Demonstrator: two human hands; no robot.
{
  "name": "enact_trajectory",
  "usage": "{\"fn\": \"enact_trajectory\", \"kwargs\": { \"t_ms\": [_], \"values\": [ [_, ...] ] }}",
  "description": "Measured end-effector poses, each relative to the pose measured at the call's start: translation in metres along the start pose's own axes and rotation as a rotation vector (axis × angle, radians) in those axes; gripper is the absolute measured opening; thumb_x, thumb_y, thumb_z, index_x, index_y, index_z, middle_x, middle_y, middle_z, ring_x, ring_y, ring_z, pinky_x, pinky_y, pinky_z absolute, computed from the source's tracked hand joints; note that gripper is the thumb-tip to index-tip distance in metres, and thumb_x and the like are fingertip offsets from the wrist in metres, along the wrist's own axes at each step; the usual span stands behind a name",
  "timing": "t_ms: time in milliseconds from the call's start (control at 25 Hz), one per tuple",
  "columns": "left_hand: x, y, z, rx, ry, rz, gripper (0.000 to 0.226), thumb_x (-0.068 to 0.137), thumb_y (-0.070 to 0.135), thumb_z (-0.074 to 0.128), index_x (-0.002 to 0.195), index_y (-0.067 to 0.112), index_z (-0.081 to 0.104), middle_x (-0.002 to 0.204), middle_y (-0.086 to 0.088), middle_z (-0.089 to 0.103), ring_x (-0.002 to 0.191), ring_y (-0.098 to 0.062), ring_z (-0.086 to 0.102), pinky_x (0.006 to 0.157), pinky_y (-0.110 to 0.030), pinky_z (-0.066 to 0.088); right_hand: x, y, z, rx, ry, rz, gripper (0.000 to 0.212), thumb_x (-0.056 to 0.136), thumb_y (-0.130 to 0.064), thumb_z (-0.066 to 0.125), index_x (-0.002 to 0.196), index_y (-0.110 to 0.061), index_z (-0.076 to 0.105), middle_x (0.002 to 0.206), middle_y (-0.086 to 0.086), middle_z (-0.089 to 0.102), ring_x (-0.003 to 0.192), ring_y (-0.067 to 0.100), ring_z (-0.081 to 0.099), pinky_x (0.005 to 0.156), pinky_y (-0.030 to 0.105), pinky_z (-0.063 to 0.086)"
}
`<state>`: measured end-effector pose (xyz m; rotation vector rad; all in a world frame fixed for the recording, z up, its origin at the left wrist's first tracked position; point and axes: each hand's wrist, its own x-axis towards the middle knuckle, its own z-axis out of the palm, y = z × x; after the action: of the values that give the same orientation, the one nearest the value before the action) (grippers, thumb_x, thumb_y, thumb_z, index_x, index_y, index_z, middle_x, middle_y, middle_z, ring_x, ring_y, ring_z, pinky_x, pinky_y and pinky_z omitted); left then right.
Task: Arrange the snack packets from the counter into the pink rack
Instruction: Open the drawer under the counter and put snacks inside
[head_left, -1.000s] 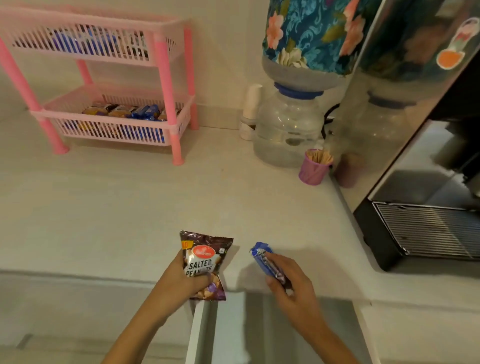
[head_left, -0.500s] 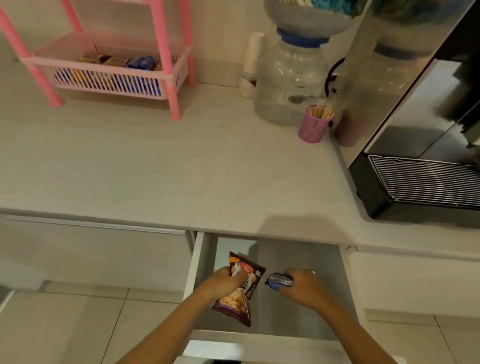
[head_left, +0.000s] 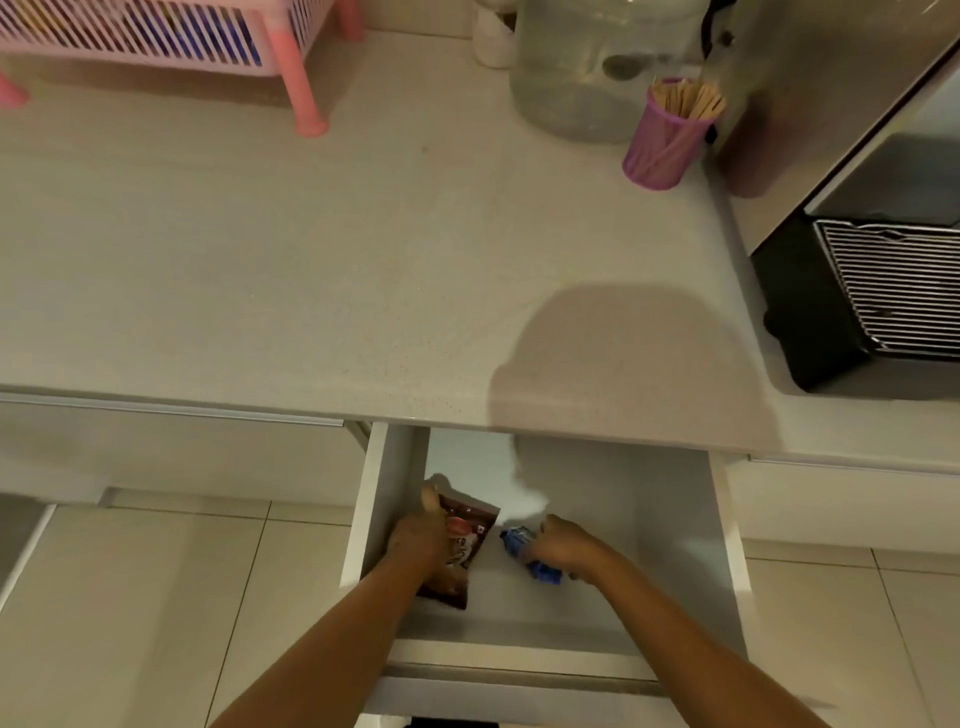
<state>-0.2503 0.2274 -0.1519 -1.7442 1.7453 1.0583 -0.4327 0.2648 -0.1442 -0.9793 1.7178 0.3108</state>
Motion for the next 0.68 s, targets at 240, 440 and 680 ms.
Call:
{"fn": "enact_trajectory", "kwargs": {
  "t_ms": [240, 440, 680],
  "values": [
    [0.003, 0.014, -0.002, 0.603, 0.003, 0.290, 0.087, 0.085, 0.021, 0.065, 0.149, 0.031, 0.007, 0.153, -0.016, 0.007, 0.133, -0.038, 0.030, 0.098, -0.044, 0.045, 0.015, -0.017, 0.024, -0.096, -0.012, -0.070, 0.040, 0.085, -0.017, 0.062, 0.119, -0.009, 0.042, 0.090, 0.008, 0.054, 0.081, 0.025, 0.061, 0.054, 0.028, 0.049],
    [0.014, -0.009, 0.011, 0.531, -0.077, 0.244, 0.078, 0.087, 0.017, 0.060, 0.150, 0.026, 0.013, 0.153, -0.020, 0.005, 0.118, -0.035, 0.049, 0.093, -0.040, 0.048, 0.024, -0.021, 0.033, -0.099, -0.003, -0.071, 0.060, 0.084, -0.023, 0.067, 0.132, -0.008, 0.034, 0.096, 0.011, 0.050, 0.081, 0.025, 0.057, 0.061, 0.034, 0.054],
    [0.017, -0.007, 0.015, 0.478, -0.078, 0.192, 0.082, 0.089, 0.028, 0.057, 0.151, 0.020, 0.004, 0.151, -0.023, 0.011, 0.119, -0.036, 0.048, 0.092, -0.039, 0.048, 0.023, -0.022, 0.036, -0.124, 0.008, -0.129, 0.049, 0.084, -0.030, 0.068, 0.120, -0.009, 0.042, 0.091, 0.009, 0.051, 0.077, 0.026, 0.060, 0.050, 0.029, 0.049]
  ]
}}
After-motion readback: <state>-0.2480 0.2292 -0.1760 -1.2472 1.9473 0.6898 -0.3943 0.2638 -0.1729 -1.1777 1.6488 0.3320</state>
